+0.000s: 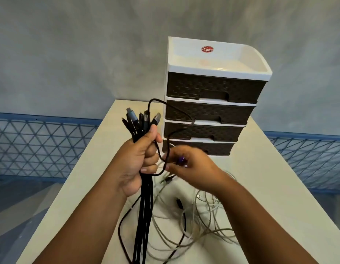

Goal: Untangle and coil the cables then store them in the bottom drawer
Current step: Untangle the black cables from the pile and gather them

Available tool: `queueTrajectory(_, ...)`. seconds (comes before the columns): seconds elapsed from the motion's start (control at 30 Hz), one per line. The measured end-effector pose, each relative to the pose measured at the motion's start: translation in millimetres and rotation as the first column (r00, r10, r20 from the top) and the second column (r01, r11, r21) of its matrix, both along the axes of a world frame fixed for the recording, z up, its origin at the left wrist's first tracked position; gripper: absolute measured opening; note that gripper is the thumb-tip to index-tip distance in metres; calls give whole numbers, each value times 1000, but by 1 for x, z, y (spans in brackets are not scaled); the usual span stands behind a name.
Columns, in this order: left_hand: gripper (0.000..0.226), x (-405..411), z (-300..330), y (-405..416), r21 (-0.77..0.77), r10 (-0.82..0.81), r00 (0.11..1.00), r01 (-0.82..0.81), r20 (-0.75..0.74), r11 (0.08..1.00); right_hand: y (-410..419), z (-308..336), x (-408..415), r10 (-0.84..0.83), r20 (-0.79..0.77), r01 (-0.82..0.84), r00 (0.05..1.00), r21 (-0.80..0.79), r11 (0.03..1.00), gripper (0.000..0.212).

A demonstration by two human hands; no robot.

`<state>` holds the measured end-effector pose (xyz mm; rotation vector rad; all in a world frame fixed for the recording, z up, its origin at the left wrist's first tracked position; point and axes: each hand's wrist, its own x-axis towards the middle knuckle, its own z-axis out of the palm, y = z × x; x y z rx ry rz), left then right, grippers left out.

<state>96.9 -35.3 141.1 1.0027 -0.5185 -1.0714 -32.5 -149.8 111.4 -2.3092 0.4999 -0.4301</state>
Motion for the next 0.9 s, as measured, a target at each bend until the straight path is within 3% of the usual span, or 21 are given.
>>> queueTrajectory(0.07,31,7,2,3,-6,19,1000,-19,-11,1000,-1,-18,-4,-52,-64,36,997,-223,974,11)
queueTrajectory(0.23,29,22,9,8,-65,81,995,-85,-59,994,-12,-55,-16,-239,-301,129,923,-344,930,23)
queueTrajectory(0.33,31,30,12,11,-84,102,993,-106,-58,991,-15,-57,-23,-323,-296,221,899,-328,918,36)
queueTrajectory(0.43,30,31,12,12,-63,110,992,-114,-59,991,-13,-24,-22,-441,-331,164,834,-614,772,41)
queueTrajectory(0.47,30,30,12,12,-62,113,991,-117,-65,991,-13,-11,-20,-459,-317,185,830,-620,763,41)
queueTrajectory(0.5,30,29,11,12,-64,117,991,-122,-70,990,-13,2,-19,-446,-270,263,853,-516,815,41)
queueTrajectory(0.53,30,29,12,12,-66,121,990,-126,-73,990,-14,13,-17,-423,-191,366,886,-274,890,42)
queueTrajectory(0.57,30,28,12,12,-68,122,990,-127,-73,990,-15,22,-15,-404,-82,409,911,66,910,41)
queueTrajectory(0.6,29,27,12,11,-68,121,990,-126,-70,990,-16,31,-13,-409,23,373,912,368,852,40)
queueTrajectory(0.67,25,23,13,11,-67,113,992,-117,-58,991,-18,47,-10,-441,170,196,881,718,668,38)
queueTrajectory(0.77,22,17,13,12,-69,89,994,-93,-57,993,-13,66,-5,-442,267,0,857,856,517,36)
queueTrajectory(0.9,21,10,11,13,-73,74,995,-78,-61,994,2,80,-2,-440,378,-151,815,871,468,35)
